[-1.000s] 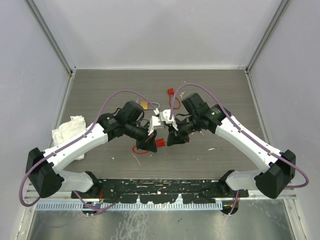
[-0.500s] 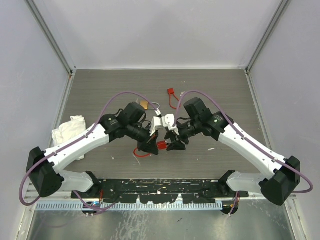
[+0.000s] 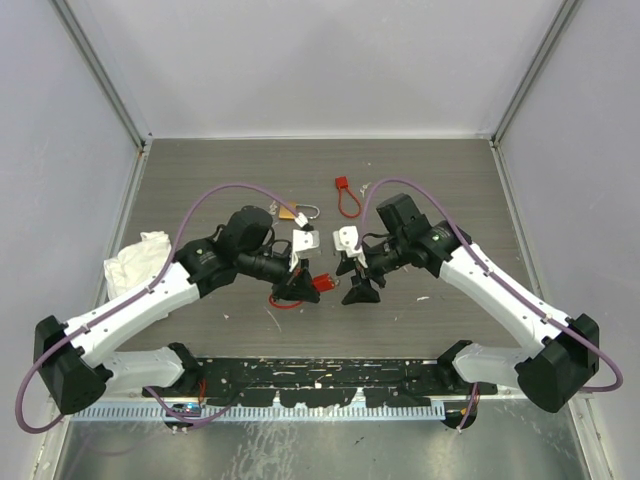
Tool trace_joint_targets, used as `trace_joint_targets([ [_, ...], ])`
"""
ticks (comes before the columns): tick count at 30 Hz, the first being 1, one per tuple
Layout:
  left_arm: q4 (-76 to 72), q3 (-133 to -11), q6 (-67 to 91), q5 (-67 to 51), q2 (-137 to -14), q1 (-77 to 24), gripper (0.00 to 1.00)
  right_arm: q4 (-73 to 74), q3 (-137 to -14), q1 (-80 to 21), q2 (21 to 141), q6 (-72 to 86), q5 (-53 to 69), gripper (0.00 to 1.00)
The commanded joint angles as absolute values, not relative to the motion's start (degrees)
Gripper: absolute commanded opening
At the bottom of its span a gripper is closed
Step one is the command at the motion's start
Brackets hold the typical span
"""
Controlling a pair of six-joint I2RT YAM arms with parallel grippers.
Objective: Lock with the key
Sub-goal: Lock the lock.
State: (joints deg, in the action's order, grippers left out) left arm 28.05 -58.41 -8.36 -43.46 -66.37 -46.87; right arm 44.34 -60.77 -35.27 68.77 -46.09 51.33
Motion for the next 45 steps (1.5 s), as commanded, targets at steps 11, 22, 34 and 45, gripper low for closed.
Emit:
trace_joint_targets([
  [11,26.83,-62.42,-9.84,-44.83,-69.07,-47.88,0.00,48.98,-67.99,-40.93,71.66,-49.62,45.35,0.73],
  [22,23.80,-59.86,-8.27,-43.00,-66.45,-48.01,0.00,46.57,-66.57,-40.74,71.40,-44.71,50.40,0.60],
  [34,27.37,-58.48,-11.92,-42.36,-64.64,-48.09,0.00,54.93,-74.06,-35.11,72.18,-45.86,57.99,0.61],
  [45,28.38,-60.99,-12.19,-43.39,-67.23,-48.15,0.00,53.34,-72.92,-37.15,72.46,-41.84,57.65,0.49],
])
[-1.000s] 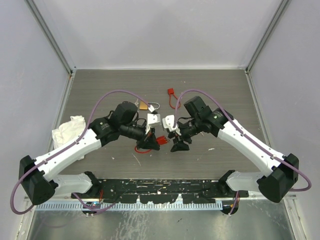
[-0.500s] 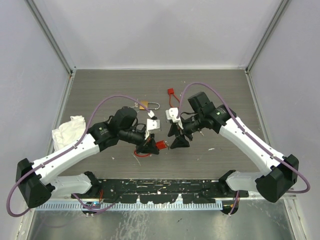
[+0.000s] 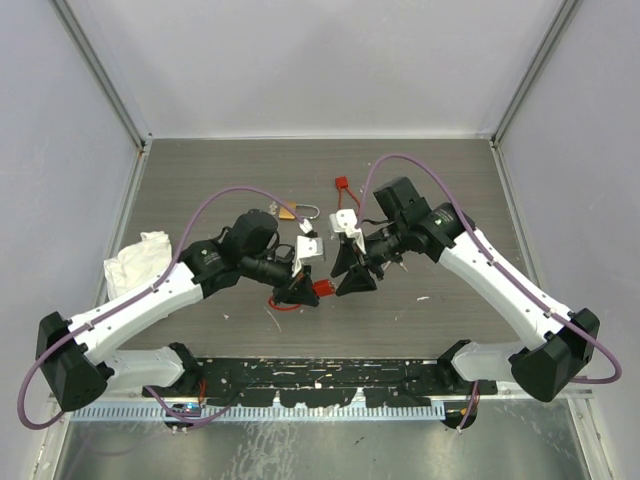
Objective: Lock with the key
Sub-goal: Lock the lock.
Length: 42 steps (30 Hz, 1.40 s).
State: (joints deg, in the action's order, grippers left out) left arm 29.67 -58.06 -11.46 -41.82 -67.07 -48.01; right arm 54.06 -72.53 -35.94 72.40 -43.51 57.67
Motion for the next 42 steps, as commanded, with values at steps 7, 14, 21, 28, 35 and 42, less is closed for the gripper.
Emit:
trace_joint_targets([
  [7,28.45,-61.26,-11.46,-42.68,-67.37,-48.10,0.00,52.71,-73.07,-37.78,73.03,-40.83,55.73,0.08],
  [14,26.10,-59.18,-9.22,-42.35,-65.33,-48.07,0.08,51.69,-71.84,-37.79,71.59,-40.43,55.35,0.01],
  [21,21.45,-53.86,-5.54,-42.38,-62.15,-48.09,0.39,50.79,-72.21,-36.53,71.02,-39.56,58.61,0.01],
  [28,17.23,-48.82,-3.35,-42.31,-58.96,-48.04,0.56,49.94,-71.91,-34.55,70.24,-39.13,62.02,0.01],
  [35,10.34,-47.72,0.46,-42.09,-59.91,-48.02,0.53,49.66,-71.44,-34.52,70.07,-38.94,63.17,0.01],
  [42,8.33,-48.80,2.02,-43.43,-61.35,-48.07,0.31,49.35,-70.67,-34.55,69.87,-39.54,63.44,0.01],
])
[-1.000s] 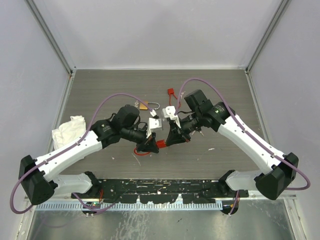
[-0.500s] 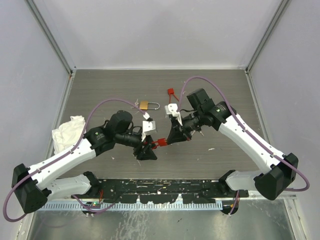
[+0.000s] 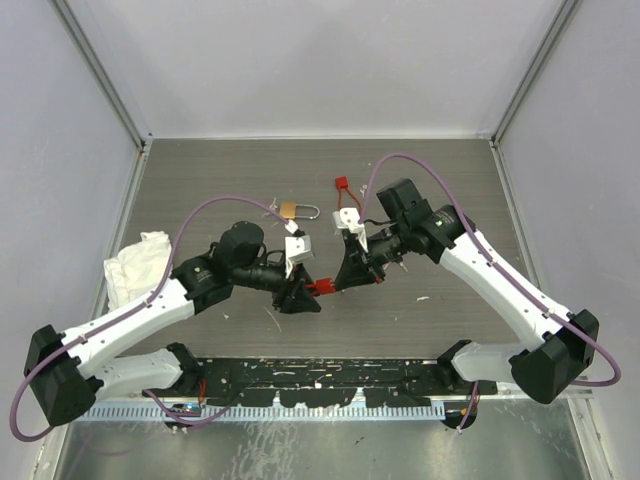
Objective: Lock with the key
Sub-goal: Lock the lock.
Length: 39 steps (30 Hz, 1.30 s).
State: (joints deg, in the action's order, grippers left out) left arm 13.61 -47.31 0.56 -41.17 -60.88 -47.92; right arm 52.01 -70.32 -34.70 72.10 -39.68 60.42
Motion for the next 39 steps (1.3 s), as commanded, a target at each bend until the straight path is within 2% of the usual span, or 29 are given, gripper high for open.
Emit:
trace_joint_targets([
  [1,8.41,-48.91,2.02,-43.83,-61.63,-48.08,0.27,49.32,-70.79,-34.56,69.92,-39.55,63.53,0.01],
  [2,8.67,-49.09,1.96,-44.23,-61.92,-48.05,0.18,49.39,-70.94,-34.54,69.96,-39.55,63.65,0.01],
  [5,9.67,-49.47,1.59,-45.04,-62.52,-48.06,0.01,49.48,-71.31,-34.62,70.06,-39.91,63.98,0.01],
  [10,8.84,-49.88,4.36,-47.66,-63.21,-46.32,0.00,54.31,-72.09,-34.87,69.41,-48.98,62.88,0.01],
  [14,5.47,-49.42,9.85,-54.02,-64.65,-41.90,0.00,54.88,-70.20,-34.94,66.38,-58.85,56.07,0.01],
  [21,15.30,-52.79,1.89,-49.47,-65.39,-41.82,0.01,57.06,-71.64,-34.98,68.76,-55.50,61.07,0.01],
  [22,15.59,-52.70,0.99,-48.56,-65.02,-41.85,0.04,57.07,-71.56,-34.94,68.94,-54.98,61.93,0.01],
  [23,15.77,-52.37,0.29,-47.29,-64.43,-41.98,0.15,56.97,-71.54,-34.98,69.12,-54.44,62.58,0.01],
  [24,15.76,-51.97,-0.25,-45.70,-63.79,-42.03,0.30,57.03,-71.48,-34.98,69.12,-54.10,63.17,0.01],
  [28,13.86,-49.63,-2.37,-43.03,-60.13,-42.13,0.64,56.45,-71.76,-34.98,69.07,-52.78,63.34,0.01],
  [30,11.15,-48.11,-1.41,-41.71,-58.20,-42.15,0.91,56.18,-71.64,-34.96,69.28,-52.31,62.95,0.01],
  [31,10.26,-47.61,-1.25,-41.46,-57.43,-42.13,0.98,56.27,-71.63,-34.96,69.45,-52.36,62.89,0.01],
  [36,12.55,-48.26,-2.59,-40.34,-56.54,-43.45,1.00,55.99,-71.43,-34.97,70.12,-51.89,63.31,0.01],
  [39,14.11,-49.53,-3.50,-38.53,-58.37,-46.51,0.93,54.66,-71.52,-34.97,70.48,-50.39,63.81,0.01],
])
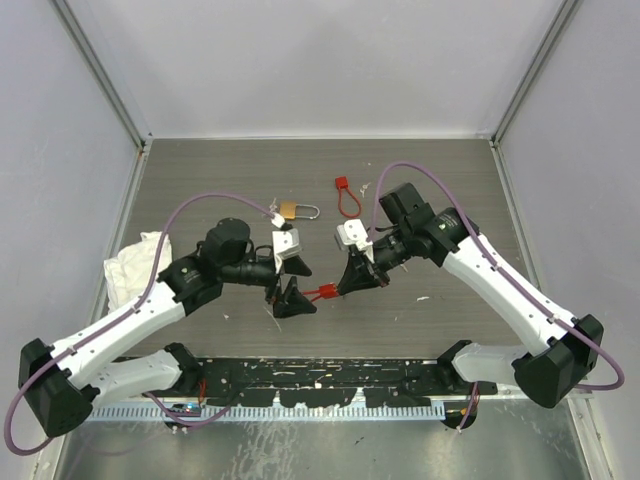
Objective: Lock with the key
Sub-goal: Lock the lock.
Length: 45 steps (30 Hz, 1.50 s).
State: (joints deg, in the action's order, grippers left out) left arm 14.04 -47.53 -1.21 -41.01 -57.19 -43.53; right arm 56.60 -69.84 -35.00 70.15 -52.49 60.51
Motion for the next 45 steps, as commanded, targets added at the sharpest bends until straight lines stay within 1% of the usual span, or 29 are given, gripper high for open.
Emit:
trace_joint_targets([
  [1,14.87,-50.08,-3.93,-37.41,-59.27,-47.61,0.89,54.29,-71.54,-34.98,70.67,-50.02,64.00,0.01],
  [3,16.87,-51.59,-4.98,-35.09,-61.24,-49.48,0.78,54.22,-71.71,-34.98,70.92,-49.66,64.15,0.01],
  [4,17.71,-52.20,-5.27,-34.20,-62.25,-49.99,0.71,54.29,-71.72,-34.98,70.93,-49.59,64.16,0.01],
  [5,18.51,-52.83,-5.49,-33.72,-63.07,-50.23,0.63,54.34,-71.67,-34.98,70.86,-49.60,64.04,0.01],
  [6,19.23,-53.39,-5.72,-33.46,-63.73,-50.27,0.50,54.44,-71.64,-34.96,70.73,-49.56,63.88,0.01],
  [8,20.29,-54.35,-6.24,-33.36,-64.51,-50.40,0.15,54.53,-71.42,-34.98,70.50,-49.49,63.32,0.01],
  [9,20.66,-54.75,-6.58,-33.54,-64.59,-50.40,0.02,54.60,-71.36,-34.97,70.38,-49.53,63.02,0.01],
  [10,20.73,-54.88,-6.85,-33.83,-64.57,-50.37,0.00,54.82,-71.32,-34.98,70.30,-49.84,62.58,0.01],
  [14,20.86,-55.02,-7.29,-35.53,-64.21,-50.28,0.00,57.00,-72.38,-34.98,69.68,-53.92,59.34,0.01],
  [17,21.08,-55.78,-5.09,-40.67,-65.94,-48.85,0.00,61.17,-73.57,-35.04,68.39,-65.06,56.96,0.01],
  [19,19.42,-55.58,-1.54,-46.53,-67.51,-46.81,0.00,60.95,-72.67,-35.15,66.59,-68.99,55.07,0.01],
  [21,14.70,-54.69,2.96,-53.41,-69.15,-44.23,0.00,62.53,-73.20,-35.13,66.95,-70.36,54.82,0.01],
  [23,16.74,-55.57,2.56,-53.97,-70.35,-43.69,0.00,63.86,-74.56,-35.16,68.76,-67.01,56.15,0.01],
  [25,22.06,-57.58,-1.73,-48.75,-70.56,-44.09,0.00,62.08,-75.09,-35.09,70.53,-59.19,57.19,0.01],
  [27,27.39,-59.84,-6.13,-37.70,-69.54,-47.19,0.00,57.42,-74.29,-34.35,72.50,-43.97,57.69,0.01],
  [29,29.56,-60.48,-10.24,-23.30,-67.69,-52.12,0.00,55.16,-73.13,-32.69,74.89,-36.04,59.88,0.01],
  [31,29.03,-59.39,-13.23,-9.01,-66.09,-56.63,0.00,54.22,-71.99,-30.31,76.68,-31.97,63.59,0.01],
  [33,28.99,-58.39,-15.28,-0.96,-65.45,-58.95,0.00,53.79,-71.35,-28.35,78.01,-30.48,66.77,0.01],
  [35,29.68,-57.79,-17.18,4.07,-64.99,-60.46,0.00,54.84,-71.32,-27.88,78.91,-31.03,68.37,0.01],
  [37,30.63,-57.42,-18.63,5.39,-64.59,-60.64,0.00,55.37,-71.14,-27.91,78.97,-32.62,68.51,0.01],
  [40,31.99,-57.08,-19.94,3.81,-63.60,-60.59,0.00,59.15,-71.93,-28.37,78.45,-39.23,67.59,0.01],
  [42,31.91,-56.60,-19.76,-1.13,-62.70,-59.77,0.00,59.91,-71.96,-29.47,76.98,-43.44,65.91,0.01],
  [43,31.70,-56.46,-19.05,-6.35,-62.44,-58.37,0.00,58.92,-71.38,-30.50,75.57,-44.79,64.19,0.01],
  [45,30.97,-56.44,-15.29,-22.20,-62.58,-53.06,0.00,56.41,-70.07,-33.26,72.22,-47.06,59.37,0.01],
])
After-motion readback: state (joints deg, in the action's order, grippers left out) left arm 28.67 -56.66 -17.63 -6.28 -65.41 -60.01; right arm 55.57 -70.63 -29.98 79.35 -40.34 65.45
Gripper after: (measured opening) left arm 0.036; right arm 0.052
